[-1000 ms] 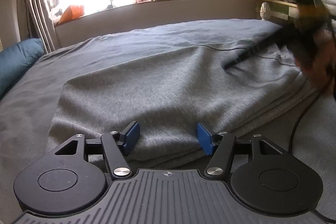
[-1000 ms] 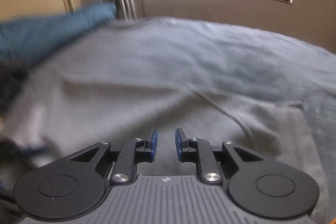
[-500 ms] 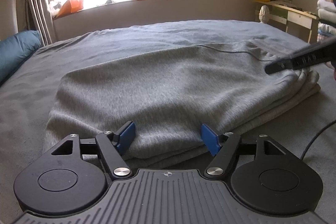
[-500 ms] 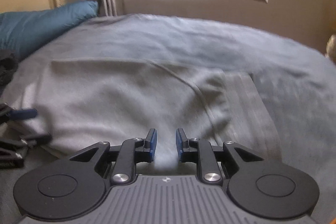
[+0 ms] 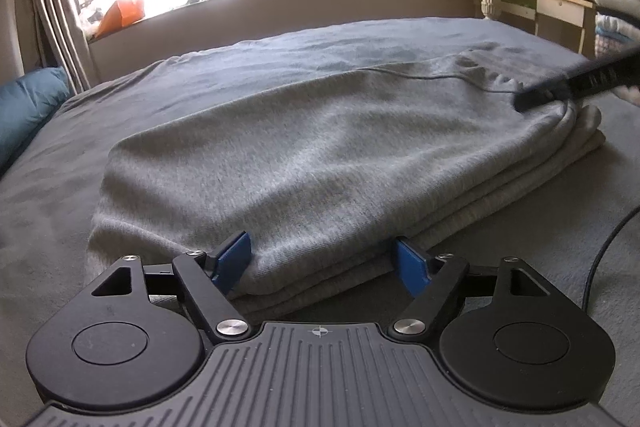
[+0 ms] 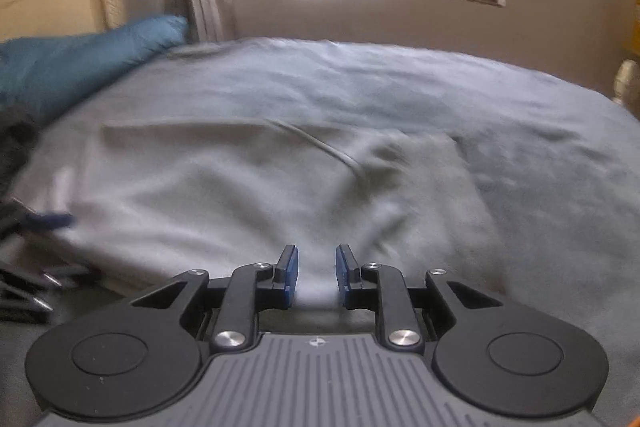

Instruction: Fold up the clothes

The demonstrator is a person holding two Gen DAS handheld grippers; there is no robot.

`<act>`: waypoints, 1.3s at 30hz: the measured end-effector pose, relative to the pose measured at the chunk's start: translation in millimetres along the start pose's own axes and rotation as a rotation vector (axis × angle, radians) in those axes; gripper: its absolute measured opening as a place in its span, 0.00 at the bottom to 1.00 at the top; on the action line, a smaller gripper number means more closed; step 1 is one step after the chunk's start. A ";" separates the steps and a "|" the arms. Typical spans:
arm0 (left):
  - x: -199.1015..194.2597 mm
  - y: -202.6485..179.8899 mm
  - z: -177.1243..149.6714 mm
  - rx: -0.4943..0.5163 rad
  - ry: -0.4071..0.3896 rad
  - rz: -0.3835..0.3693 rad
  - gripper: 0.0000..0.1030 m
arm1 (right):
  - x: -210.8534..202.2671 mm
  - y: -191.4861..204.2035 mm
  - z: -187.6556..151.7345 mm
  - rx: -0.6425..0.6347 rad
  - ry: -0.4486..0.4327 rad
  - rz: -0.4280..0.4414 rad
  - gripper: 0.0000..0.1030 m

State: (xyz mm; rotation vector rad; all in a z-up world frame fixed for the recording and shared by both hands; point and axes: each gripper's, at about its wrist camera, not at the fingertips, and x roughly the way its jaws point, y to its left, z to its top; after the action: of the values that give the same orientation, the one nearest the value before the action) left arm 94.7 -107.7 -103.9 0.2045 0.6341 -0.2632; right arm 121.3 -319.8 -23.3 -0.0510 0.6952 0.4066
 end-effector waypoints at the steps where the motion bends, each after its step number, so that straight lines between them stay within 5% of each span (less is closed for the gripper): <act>1: 0.1 -0.5 -0.2 0.002 0.000 0.001 0.76 | 2.7 9.2 5.4 -0.019 -0.008 0.027 0.21; 6: -2.9 -1.2 0.6 -0.001 0.005 0.003 0.76 | 26.8 47.6 24.8 -0.095 -0.026 0.132 0.21; 11: -12.3 2.2 -1.6 0.000 -0.003 -0.008 0.76 | 54.7 59.6 16.1 -0.109 0.079 0.155 0.21; 21: -51.7 39.3 5.5 -0.101 -0.155 0.050 0.75 | 46.0 111.1 41.7 -0.148 0.085 0.364 0.21; 29: -33.5 93.5 3.9 -0.320 -0.051 0.098 0.62 | 85.7 130.8 17.9 -0.132 0.188 0.406 0.21; 34: -27.3 91.0 19.8 -0.268 -0.091 0.064 0.58 | 89.5 128.7 18.9 -0.093 0.199 0.418 0.21; 39: 8.7 96.2 2.5 -0.284 0.116 0.152 0.60 | 86.4 125.6 17.1 -0.090 0.195 0.417 0.21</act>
State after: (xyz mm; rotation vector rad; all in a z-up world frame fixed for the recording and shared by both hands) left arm 132.0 -18.8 -96.9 -0.0059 0.7593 -0.0133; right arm 143.8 -171.1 -53.7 -0.0308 0.8823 0.8409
